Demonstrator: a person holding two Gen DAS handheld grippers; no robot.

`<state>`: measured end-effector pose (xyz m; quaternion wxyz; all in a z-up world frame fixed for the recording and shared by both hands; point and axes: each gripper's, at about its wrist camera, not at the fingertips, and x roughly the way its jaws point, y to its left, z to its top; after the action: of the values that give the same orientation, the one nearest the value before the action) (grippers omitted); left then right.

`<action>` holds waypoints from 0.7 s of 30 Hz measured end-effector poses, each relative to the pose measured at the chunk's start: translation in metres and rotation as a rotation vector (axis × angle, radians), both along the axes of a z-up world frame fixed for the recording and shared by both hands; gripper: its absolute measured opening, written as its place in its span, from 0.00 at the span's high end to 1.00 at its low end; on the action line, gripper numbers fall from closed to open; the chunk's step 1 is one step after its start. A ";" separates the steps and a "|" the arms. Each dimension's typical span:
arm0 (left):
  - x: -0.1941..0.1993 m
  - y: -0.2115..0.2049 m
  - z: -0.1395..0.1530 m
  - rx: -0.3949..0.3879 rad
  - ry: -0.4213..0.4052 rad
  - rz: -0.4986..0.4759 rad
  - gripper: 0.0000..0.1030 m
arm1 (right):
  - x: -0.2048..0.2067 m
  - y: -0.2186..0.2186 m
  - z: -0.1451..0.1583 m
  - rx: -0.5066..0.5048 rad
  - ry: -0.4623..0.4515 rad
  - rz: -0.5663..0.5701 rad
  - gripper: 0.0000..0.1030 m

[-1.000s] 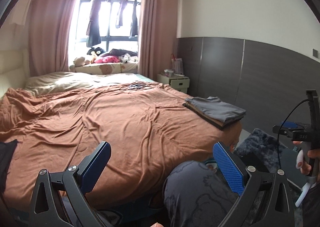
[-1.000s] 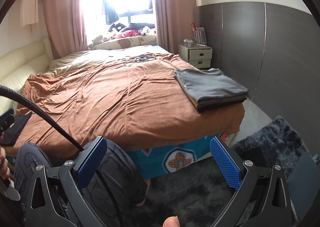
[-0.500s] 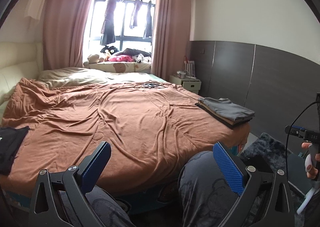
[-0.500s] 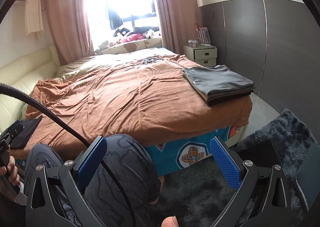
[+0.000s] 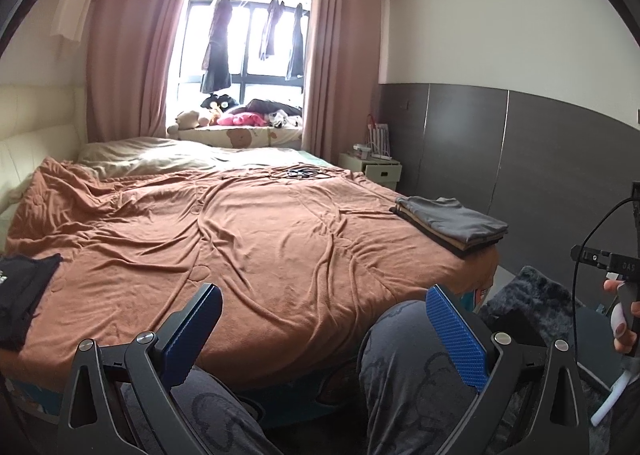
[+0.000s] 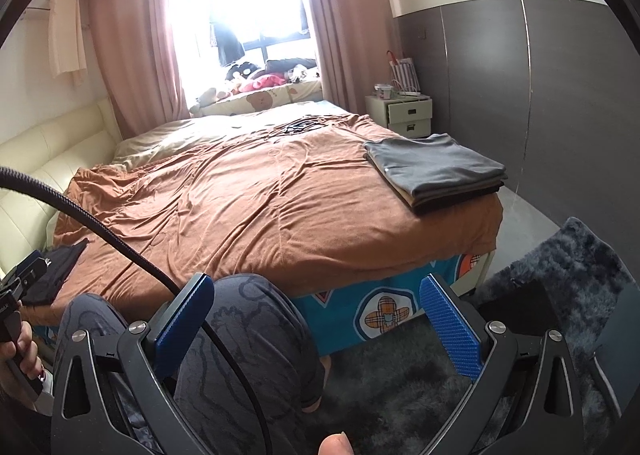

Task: Fold small clothes

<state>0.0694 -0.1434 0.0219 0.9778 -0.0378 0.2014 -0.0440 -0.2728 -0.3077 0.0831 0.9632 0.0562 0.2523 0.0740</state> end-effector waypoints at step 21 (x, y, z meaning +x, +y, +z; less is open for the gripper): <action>-0.006 -0.001 0.003 -0.001 -0.007 0.002 0.00 | -0.011 0.010 0.001 -0.008 -0.011 0.001 0.00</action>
<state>0.0632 -0.1443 0.0250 0.9786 -0.0381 0.1978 -0.0432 -0.2835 -0.2972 0.0845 0.9647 0.0517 0.2475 0.0735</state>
